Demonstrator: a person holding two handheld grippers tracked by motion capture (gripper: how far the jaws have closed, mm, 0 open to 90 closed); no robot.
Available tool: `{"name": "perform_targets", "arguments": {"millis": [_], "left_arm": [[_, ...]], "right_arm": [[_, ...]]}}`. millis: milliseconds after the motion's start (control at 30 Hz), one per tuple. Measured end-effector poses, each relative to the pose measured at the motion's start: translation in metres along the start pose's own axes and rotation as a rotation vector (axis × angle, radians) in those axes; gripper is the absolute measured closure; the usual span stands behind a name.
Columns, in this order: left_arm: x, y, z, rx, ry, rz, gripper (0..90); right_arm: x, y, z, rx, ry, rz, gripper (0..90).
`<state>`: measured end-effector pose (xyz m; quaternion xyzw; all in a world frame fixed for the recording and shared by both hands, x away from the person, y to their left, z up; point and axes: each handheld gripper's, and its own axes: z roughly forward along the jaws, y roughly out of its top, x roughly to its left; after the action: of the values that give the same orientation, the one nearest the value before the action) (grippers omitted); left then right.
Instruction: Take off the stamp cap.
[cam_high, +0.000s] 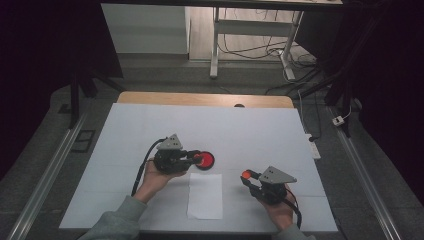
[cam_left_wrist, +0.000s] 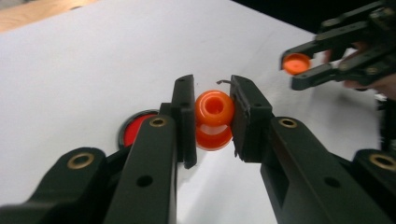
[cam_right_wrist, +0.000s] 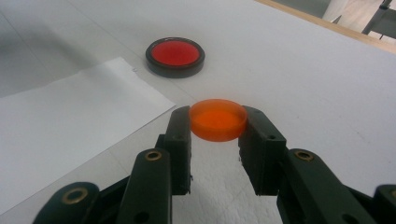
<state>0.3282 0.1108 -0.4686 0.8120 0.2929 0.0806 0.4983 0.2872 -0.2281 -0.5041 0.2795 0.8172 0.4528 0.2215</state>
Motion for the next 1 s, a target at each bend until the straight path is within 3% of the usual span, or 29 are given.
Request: {"name": "perform_targets", "arguments": {"millis": [233, 1000], "left_arm": [[0.006, 0.002, 0.0, 0.007, 0.029, 0.004, 72.8], [0.025, 0.019, 0.021, 0.034, 0.025, 0.014, 72.7]], "right_arm": [[-0.001, -0.001, -0.002, 0.007, -0.012, -0.002, 64.5], [-0.001, -0.001, -0.003, 0.015, -0.026, 0.003, 64.5]]}}
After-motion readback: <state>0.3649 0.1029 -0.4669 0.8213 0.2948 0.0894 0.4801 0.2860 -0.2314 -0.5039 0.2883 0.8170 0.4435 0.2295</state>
